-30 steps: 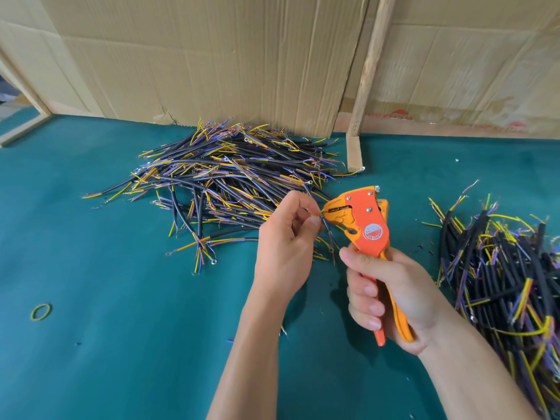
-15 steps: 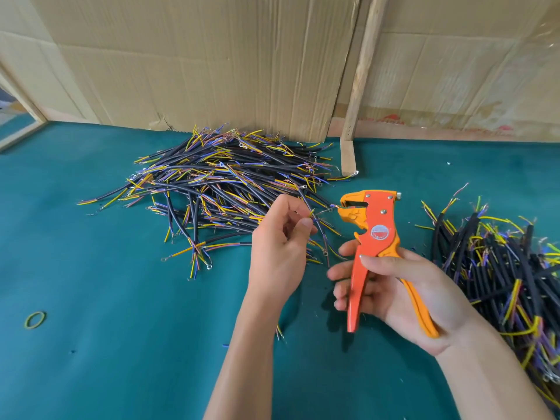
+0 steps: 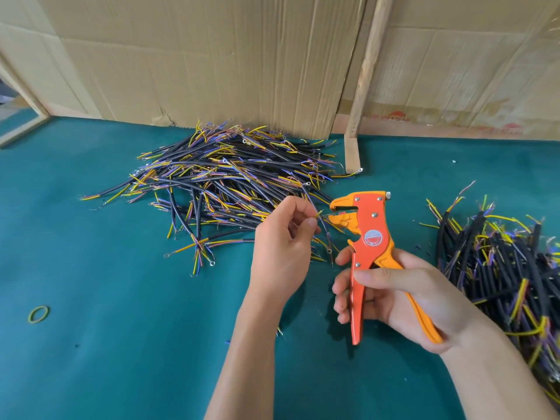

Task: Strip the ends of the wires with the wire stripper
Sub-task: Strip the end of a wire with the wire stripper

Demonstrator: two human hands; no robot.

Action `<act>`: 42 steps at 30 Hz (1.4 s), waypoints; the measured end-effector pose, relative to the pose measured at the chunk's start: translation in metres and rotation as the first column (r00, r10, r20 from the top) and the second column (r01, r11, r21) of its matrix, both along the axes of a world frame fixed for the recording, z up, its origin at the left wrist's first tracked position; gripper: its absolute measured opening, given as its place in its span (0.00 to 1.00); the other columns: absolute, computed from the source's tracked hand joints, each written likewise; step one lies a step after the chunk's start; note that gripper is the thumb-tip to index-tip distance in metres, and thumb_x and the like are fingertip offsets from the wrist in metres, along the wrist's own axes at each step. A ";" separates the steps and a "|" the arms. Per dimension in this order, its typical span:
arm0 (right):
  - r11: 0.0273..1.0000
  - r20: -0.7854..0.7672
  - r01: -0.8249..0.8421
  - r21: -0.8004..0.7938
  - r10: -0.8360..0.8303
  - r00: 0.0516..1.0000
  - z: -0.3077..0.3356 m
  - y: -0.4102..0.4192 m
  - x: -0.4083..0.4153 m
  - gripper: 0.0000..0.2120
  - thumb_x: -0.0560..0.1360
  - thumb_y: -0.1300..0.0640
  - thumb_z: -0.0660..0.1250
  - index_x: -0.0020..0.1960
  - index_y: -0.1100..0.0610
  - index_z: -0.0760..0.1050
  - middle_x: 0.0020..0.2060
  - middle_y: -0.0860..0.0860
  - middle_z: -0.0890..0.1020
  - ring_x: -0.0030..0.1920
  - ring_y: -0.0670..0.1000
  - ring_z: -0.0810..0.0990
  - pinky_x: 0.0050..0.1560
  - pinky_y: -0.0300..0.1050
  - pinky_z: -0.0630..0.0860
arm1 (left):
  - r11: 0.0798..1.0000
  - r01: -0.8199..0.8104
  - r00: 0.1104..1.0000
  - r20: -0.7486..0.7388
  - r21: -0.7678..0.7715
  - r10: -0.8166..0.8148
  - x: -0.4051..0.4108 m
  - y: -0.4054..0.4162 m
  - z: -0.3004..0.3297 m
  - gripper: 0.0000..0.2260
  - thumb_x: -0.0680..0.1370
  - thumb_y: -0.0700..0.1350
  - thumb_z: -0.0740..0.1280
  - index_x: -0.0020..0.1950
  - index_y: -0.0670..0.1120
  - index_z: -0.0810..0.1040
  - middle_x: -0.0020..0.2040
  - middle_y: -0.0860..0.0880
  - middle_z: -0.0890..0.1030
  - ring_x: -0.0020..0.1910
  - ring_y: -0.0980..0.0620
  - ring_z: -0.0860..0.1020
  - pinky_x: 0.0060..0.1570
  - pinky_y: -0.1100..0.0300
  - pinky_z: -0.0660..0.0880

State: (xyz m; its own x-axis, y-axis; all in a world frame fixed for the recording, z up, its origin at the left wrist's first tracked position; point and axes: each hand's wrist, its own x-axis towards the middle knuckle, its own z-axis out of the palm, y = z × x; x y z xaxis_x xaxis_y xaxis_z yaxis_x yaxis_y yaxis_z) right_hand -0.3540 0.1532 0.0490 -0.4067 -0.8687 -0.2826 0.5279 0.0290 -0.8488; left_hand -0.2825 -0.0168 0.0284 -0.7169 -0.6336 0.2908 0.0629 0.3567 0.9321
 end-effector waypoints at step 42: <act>0.994 0.068 0.094 -0.051 -0.091 0.994 -0.006 -0.010 0.006 0.17 0.69 0.52 0.79 0.41 0.58 0.72 0.29 0.57 0.71 0.23 0.55 0.70 0.26 0.46 0.71 | 0.999 0.032 0.999 -0.044 0.029 -0.031 0.000 0.000 -0.001 0.10 0.78 0.31 0.65 0.46 0.46 0.77 0.37 0.47 0.82 0.39 0.47 0.81 0.40 0.61 0.73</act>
